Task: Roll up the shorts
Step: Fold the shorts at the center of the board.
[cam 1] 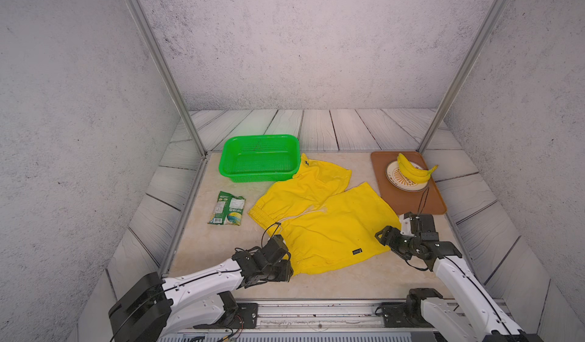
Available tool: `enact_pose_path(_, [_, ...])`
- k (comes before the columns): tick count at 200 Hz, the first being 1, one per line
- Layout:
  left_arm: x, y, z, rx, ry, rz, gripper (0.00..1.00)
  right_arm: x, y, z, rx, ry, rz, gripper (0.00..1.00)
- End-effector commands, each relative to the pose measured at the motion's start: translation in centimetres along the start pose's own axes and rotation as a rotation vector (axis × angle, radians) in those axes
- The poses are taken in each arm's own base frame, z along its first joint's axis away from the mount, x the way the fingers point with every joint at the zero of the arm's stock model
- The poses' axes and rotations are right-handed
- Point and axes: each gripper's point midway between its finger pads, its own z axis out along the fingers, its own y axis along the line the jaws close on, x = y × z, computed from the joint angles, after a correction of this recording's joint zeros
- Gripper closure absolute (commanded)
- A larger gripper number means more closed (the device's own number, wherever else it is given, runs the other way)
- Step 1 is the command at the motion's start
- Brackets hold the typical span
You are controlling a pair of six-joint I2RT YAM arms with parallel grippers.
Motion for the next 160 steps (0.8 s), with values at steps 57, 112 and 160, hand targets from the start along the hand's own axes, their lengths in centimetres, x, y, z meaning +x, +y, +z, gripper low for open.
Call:
enact_pose_path(57, [-0.3,0.9,1.3,-0.109,-0.025,0.028,0.89,-0.1,-0.9,1.0,0.037,0.009,0.004,0.26])
enact_pose_path(112, [-2.2,2.3,-2.8,-0.228,-0.127,0.043,1.0,-0.7,-2.9,0.5,0.166,-0.023,0.034,0.24])
enact_pose_path(160, [-2.9,3.4,-5.5,-0.239,-0.224,0.063,1.0,-1.6,-4.9,-0.1,0.293,-0.07,0.088,0.23])
